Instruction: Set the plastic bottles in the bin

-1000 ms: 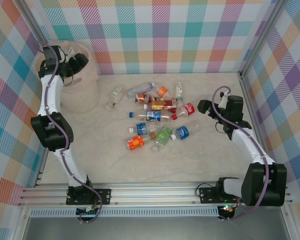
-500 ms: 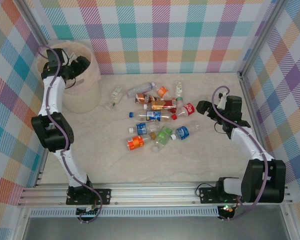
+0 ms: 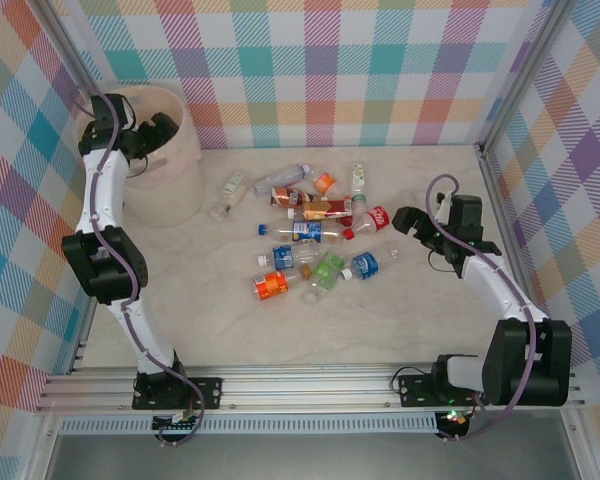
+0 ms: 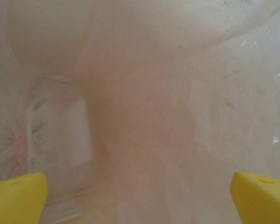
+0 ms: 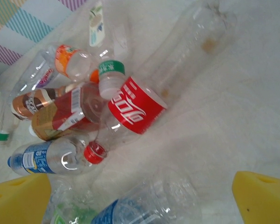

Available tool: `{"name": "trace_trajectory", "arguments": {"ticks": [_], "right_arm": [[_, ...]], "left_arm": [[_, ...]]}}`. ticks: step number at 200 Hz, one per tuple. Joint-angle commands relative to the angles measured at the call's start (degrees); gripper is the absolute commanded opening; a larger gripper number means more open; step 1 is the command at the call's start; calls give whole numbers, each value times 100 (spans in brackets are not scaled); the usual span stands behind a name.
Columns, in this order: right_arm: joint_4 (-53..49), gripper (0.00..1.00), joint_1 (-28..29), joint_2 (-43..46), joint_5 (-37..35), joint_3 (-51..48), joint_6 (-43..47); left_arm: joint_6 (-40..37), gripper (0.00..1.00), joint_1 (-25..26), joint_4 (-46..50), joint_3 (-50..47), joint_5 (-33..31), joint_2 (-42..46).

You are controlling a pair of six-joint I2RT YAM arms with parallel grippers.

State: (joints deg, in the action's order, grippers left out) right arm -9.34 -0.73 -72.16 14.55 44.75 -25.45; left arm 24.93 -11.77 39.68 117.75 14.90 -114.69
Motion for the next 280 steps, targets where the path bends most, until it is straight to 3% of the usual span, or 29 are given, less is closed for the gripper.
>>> {"name": "trace_trajectory", "arguments": {"ticks": [1,26,50,68,96,112,161,199,247,280], "right_arm": [[-633,100,-18,221,-169,52,-457],[-903,100,-22,421,-298,-234,-1247],[-865,100,-18,395,140,-513,-1932],[-590,100,-12,291,480,-780,-2545],[291,90,141,67,846,-1186,-3281],[483,89,308,-297,970,-1083,-3455],[458,94,725,-991,49,-671,-4088],[277,91,832,-1463,-293,-257,-4109],[464,78,924,-1779,-455,-75,-4110],[730,66,943,-1810,-552,-136,-3890]], "left_arm": [[-267,100,17,320,328,-29,393],[-313,100,17,282,328,217,610],[-287,100,19,67,184,542,938],[-218,100,17,-275,-141,642,1292],[-125,100,26,-813,-689,771,1814],[-21,100,43,-1119,-974,1047,2064],[217,100,612,-2225,-2294,2241,2840],[-55,100,1405,-2262,-2935,1904,3290],[-200,100,2612,-2736,-3470,1373,3304],[-66,100,3114,-3053,-4061,685,3284]]}}
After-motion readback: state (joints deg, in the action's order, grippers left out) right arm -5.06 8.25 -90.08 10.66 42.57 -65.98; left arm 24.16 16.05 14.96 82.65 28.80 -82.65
